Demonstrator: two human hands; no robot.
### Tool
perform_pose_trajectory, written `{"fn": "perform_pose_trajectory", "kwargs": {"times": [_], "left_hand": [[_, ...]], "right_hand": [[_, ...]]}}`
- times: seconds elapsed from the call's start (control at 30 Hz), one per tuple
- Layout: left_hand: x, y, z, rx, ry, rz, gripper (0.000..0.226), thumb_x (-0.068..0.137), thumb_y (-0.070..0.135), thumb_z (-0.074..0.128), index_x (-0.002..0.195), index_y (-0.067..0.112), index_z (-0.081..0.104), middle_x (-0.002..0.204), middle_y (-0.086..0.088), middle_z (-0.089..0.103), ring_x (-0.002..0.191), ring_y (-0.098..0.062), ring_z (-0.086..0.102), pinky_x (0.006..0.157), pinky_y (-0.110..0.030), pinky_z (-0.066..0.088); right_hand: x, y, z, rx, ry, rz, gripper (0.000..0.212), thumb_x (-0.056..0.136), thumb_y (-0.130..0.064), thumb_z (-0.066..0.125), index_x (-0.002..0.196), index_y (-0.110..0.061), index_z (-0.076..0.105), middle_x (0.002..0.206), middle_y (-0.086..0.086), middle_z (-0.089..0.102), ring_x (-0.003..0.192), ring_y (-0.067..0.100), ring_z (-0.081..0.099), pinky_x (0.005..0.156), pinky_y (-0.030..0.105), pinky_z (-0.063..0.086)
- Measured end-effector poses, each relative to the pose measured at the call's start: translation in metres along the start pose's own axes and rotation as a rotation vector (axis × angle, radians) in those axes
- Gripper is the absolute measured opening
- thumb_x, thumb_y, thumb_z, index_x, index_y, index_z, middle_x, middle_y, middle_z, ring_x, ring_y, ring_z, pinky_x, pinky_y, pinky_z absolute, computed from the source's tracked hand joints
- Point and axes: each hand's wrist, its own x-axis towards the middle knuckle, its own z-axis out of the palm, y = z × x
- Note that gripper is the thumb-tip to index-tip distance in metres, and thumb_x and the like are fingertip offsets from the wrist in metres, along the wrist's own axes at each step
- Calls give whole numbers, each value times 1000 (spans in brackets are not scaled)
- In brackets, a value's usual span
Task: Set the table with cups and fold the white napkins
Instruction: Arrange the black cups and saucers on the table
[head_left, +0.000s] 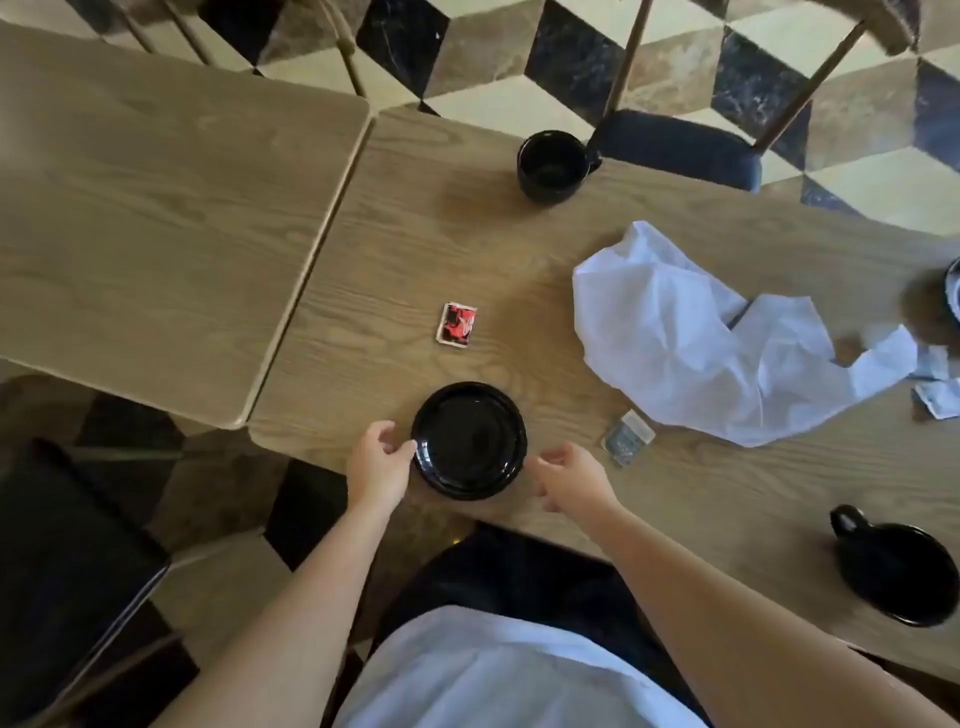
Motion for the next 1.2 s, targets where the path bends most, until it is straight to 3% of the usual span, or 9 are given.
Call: {"fn": "perform_pose_trajectory", "kwargs": {"times": [0.17,0.23,0.33,0.53,0.7,0.8,1.0,1.2], "left_hand": [[31,9,-7,84,-178,59,48,94,26,69,140,23,55,108,-3,66,101,-23,67,91,-47,59],[37,9,-6,77,-217,67,46,95,19,67,140,25,56,104,-3,67,94,-21,69,78,-39,62],[39,11,-3,94,-246,85,42,97,12,64,137,23,59,104,-7,69,85,-18,71,58,-24,57],[18,21,8,171,-254,181,38,96,12,64,132,25,60,88,-2,71,65,-15,73,49,-18,54],[-17,40,49,243,-405,250,30,97,11,62,120,31,58,82,-4,70,58,-14,72,50,-28,60],[-45,52,83,290,-490,283,27,96,7,57,109,32,56,76,-3,67,48,-14,70,44,-25,55],[-95,68,149,320,-624,234,31,91,-2,51,90,29,56,72,-2,62,43,-19,68,39,-26,51],[-113,75,186,299,-621,196,30,89,-3,54,91,26,62,91,-8,66,60,-31,74,48,-45,61]], "right_hand": [[15,-32,15,-72,-5,-22,33,87,-26,62,103,1,70,89,13,76,68,28,71,72,44,62],[18,-31,18,-51,4,-9,29,87,-16,58,103,7,66,91,18,74,71,28,65,80,53,59],[19,-28,18,-57,18,-25,21,88,-10,56,99,5,68,96,21,73,89,37,71,81,56,59],[7,-8,0,7,85,-39,15,94,-12,58,103,-6,69,98,12,71,92,33,71,81,53,60],[-13,43,-38,80,172,21,14,97,-14,58,106,-9,68,99,10,70,85,28,71,74,48,63],[-26,77,-62,107,236,85,16,97,-12,56,107,-11,69,99,10,71,82,26,71,72,45,64],[-40,136,-113,122,308,169,20,97,-10,55,110,-2,68,103,17,70,94,35,69,85,54,58],[-33,165,-147,132,292,205,13,95,-12,58,96,-4,68,94,16,71,91,36,69,82,54,59]]}}
